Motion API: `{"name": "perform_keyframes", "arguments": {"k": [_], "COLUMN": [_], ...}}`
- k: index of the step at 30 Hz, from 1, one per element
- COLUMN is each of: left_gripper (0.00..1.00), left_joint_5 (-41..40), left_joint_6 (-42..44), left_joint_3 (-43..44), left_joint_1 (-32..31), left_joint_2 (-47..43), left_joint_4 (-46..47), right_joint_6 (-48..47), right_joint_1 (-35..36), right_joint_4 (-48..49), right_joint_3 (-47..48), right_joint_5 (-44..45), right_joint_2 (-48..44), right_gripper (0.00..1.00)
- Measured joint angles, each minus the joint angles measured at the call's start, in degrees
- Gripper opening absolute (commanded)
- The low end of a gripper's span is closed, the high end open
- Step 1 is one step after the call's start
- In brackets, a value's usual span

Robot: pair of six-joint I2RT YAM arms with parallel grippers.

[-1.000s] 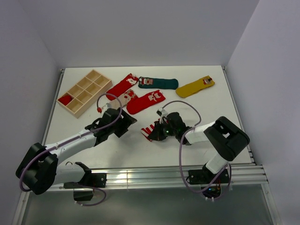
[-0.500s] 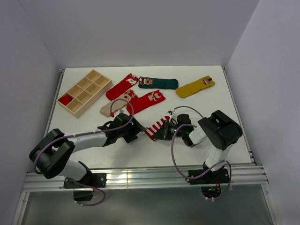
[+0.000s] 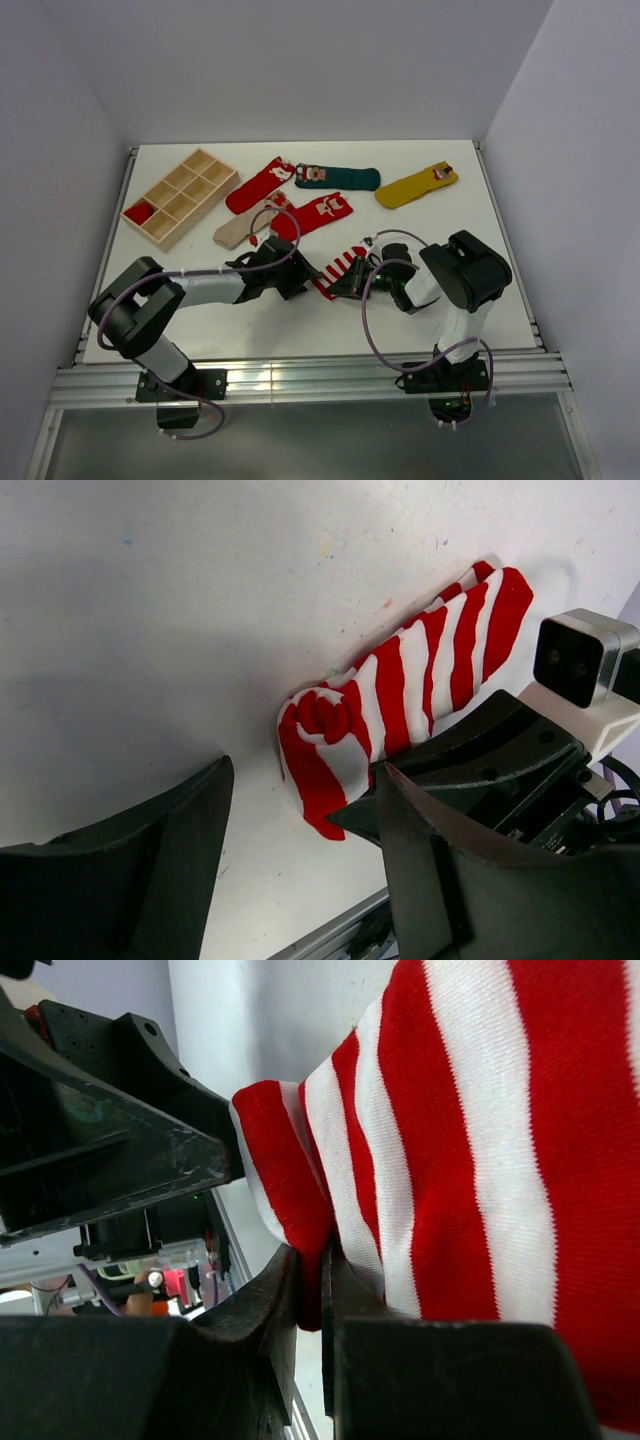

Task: Roll the socks
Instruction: Roll the sock at the center of the board.

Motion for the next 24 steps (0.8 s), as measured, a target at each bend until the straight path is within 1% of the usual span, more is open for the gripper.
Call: {"name": "perform_keyframes", "arguments": {"k": [2,11,14,15,17,18,20,21,22,23,24], "left_gripper": [0.59,0.47,0.39,0.3,0.2,0.1,0.03,0.0,0.0,0.0,0.0], "left_joint_5": [0.2,0.3,0.3,0.3,0.3,0.3,0.3,0.3,0.3,0.2,0.0], "left_joint_6": [0.0,-0.1,-0.3,-0.3,-0.4,-0.4,-0.2,0.1,0.3,0.6,0.9], "left_joint_3": [0.6,2.5,2.8,3.0,3.5,3.8,4.1,4.3,4.5,4.9,5.3], "left_joint_1": [0.0,-0.3,-0.4,-0.4,-0.5,-0.5,-0.5,-0.5,-0.5,-0.5,-0.6], "left_joint_2": [0.9,3.8,4.6,5.0,5.6,5.7,5.8,5.8,5.8,5.8,5.8], "left_joint_4": [0.0,0.6,0.9,1.0,1.1,1.1,1.0,0.9,0.6,0.0,-0.7], "right_joint_6": [0.3,1.7,2.0,2.1,2.3,2.3,2.3,2.2,2.1,1.9,1.7], "right_joint_1": [-0.3,-1.4,-1.8,-1.9,-2.0,-2.1,-2.3,-2.3,-2.3,-2.3,-2.3], "right_joint_4": [0.3,2.6,3.0,3.1,3.4,3.4,3.4,3.4,3.2,3.1,2.6], "right_joint_3": [0.0,-0.1,-0.2,-0.2,-0.2,-0.2,-0.2,-0.2,-0.2,-0.2,-0.2], "right_joint_5": [-0.3,-2.1,-2.5,-2.6,-2.8,-2.9,-3.0,-3.0,-3.0,-2.9,-2.8], "right_joint_2": [0.3,2.2,2.5,2.7,2.9,2.9,2.9,2.9,2.7,2.6,2.2], "right_gripper": [0.0,0.0,0.0,0.0,0.0,0.01,0.06,0.09,0.12,0.21,0.25]}}
